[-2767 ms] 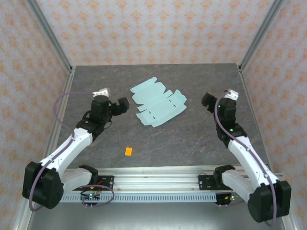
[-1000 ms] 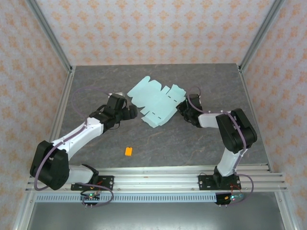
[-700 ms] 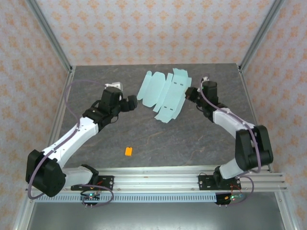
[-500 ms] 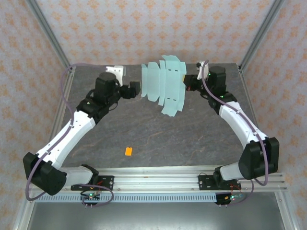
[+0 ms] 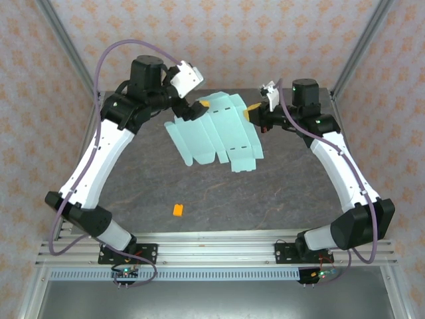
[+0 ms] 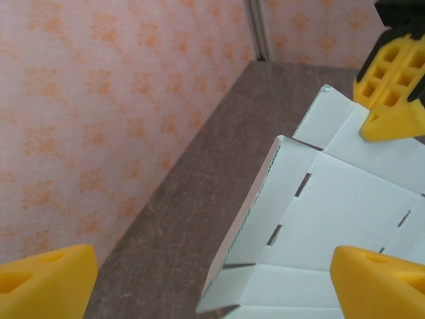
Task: Fold the paper box
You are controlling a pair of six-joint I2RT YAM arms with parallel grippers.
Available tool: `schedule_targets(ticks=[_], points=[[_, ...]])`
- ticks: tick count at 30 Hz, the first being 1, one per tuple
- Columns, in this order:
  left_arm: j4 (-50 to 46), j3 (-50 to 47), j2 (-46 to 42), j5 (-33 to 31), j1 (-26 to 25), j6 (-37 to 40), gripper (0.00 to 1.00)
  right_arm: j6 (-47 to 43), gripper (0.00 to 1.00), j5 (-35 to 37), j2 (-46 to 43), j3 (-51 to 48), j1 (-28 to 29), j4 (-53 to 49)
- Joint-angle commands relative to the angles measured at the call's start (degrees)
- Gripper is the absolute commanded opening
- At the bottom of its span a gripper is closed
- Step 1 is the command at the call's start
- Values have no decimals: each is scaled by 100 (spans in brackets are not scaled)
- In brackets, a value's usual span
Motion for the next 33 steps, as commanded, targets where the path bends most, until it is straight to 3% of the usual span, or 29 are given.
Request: schedule_targets(ticks=[1,3,5,10,16,19,25,29,33], points=[[-1263,420,364,671,-40,853,92,-755,0,-453,-33,288,95,-526],[-1399,526,512,1025,-44,908,91,-877,0,-465,-2,345,125,-635],[-1499,584,632,1302,-48,994,81,-1053,0,-488,54,444,153,-832],[-1704,770,997,1567,-42,1013,73,-1456,0,-541,230,730,206,-1291],[-1977,1006,1270,1902,-39,929,47,-1800,0,-436,462,1009,215,-1637],[-2029,998,1271,2065,-32,938,29,-1900,0,-348,558,1088,213,-1691],[-2136,992,1289,2097,29,841,15,-1913,0,-298,616,1134,209,-1622],[-2215,991,1159,2137,107,575,0,-1825,0,-45,565,1102,214,-1466],[-2063,689,822,2520,326,156,0,-1734,38,205,272,774,206,-1221]])
